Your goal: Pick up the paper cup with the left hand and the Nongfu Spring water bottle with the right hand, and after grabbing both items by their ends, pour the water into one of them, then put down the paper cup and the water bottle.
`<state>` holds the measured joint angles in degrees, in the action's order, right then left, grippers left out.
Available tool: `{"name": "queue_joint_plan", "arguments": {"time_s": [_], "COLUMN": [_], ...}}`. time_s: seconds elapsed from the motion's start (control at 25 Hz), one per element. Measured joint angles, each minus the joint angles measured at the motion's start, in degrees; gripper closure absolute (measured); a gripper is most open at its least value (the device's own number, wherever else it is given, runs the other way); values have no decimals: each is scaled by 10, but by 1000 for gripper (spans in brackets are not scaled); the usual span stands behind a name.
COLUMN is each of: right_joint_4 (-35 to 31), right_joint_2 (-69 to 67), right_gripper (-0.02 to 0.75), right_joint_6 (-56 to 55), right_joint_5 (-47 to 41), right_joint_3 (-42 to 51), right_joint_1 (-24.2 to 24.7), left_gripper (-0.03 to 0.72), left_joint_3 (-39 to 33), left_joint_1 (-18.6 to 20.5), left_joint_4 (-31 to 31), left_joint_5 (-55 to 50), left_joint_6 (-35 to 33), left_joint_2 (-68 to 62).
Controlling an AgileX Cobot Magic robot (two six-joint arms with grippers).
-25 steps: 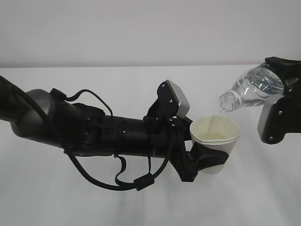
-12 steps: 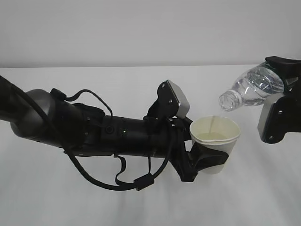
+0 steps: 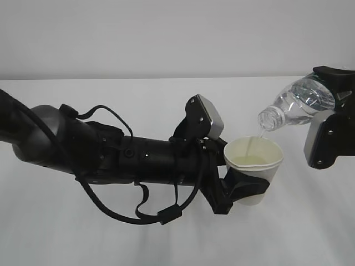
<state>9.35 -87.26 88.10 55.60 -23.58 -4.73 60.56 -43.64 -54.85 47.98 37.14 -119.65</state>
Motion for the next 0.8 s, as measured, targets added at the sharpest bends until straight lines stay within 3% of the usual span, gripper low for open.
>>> {"name": "queue_joint_plan", "arguments": {"time_s": [0.8], "right_joint_4": [0], "right_joint_2": [0], "right_gripper": [332], "right_joint_6": [0], "right_joint_5": [3], "right_joint_3": [0], "right_joint_1": [0], "left_gripper": [214], "left_joint_3": [0], "left_joint_1": [0], "left_joint_4": [0], "left_joint_5": [-4], "left_joint_6": [0], "left_joint_2": [0]}}
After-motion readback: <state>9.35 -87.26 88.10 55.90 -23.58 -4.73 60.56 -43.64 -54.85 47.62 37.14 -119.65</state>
